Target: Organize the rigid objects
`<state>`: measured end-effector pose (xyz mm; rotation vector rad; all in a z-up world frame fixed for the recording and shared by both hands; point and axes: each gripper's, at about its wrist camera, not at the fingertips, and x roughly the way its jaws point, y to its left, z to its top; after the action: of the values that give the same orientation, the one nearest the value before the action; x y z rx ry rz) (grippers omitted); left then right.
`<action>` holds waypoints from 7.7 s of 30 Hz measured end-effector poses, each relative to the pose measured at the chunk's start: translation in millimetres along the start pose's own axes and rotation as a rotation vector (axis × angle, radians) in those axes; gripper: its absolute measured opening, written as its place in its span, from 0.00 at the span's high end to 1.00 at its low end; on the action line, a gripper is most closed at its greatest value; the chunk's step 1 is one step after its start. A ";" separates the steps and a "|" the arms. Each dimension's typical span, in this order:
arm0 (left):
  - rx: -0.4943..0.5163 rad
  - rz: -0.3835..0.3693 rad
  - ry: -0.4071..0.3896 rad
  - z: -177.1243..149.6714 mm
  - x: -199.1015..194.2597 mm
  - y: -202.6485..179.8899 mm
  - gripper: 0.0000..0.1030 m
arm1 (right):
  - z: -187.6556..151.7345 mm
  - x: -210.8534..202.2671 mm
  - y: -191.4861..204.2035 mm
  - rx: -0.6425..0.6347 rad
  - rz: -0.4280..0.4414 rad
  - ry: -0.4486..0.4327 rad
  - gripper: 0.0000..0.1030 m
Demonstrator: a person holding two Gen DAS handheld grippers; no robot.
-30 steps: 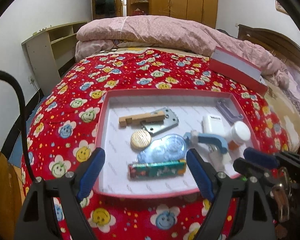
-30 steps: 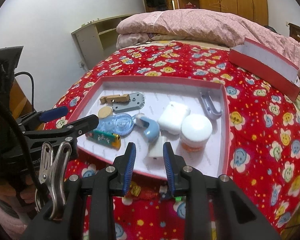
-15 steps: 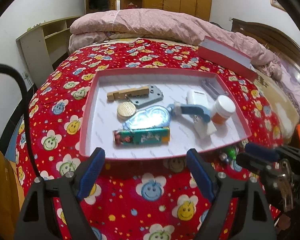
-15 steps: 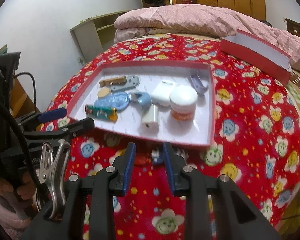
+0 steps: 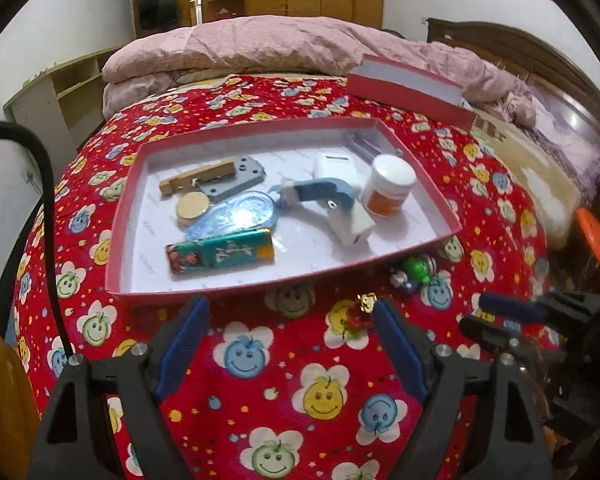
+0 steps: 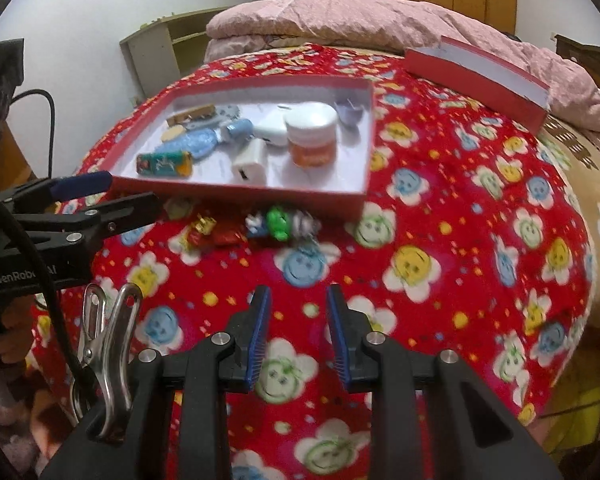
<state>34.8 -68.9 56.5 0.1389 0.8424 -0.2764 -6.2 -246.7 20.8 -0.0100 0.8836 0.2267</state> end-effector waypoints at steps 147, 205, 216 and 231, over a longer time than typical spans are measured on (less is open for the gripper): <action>-0.225 0.032 0.020 50.1 52.0 96.4 0.77 | 122.9 29.4 23.5 -0.030 0.044 -0.102 0.54; -0.201 0.069 -0.001 42.8 21.4 83.5 0.34 | 128.8 33.7 18.8 0.003 0.011 -0.100 0.51; -0.200 0.060 0.010 21.6 4.0 76.4 0.34 | 97.6 13.3 34.9 0.006 0.039 -0.095 0.51; -0.159 0.074 0.030 -3.6 1.6 57.6 0.34 | 42.3 19.2 33.8 0.064 0.024 -0.021 0.51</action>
<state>50.2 -13.4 53.7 0.0255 0.8838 -0.1374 31.1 -205.7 35.8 0.0625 0.8698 0.2209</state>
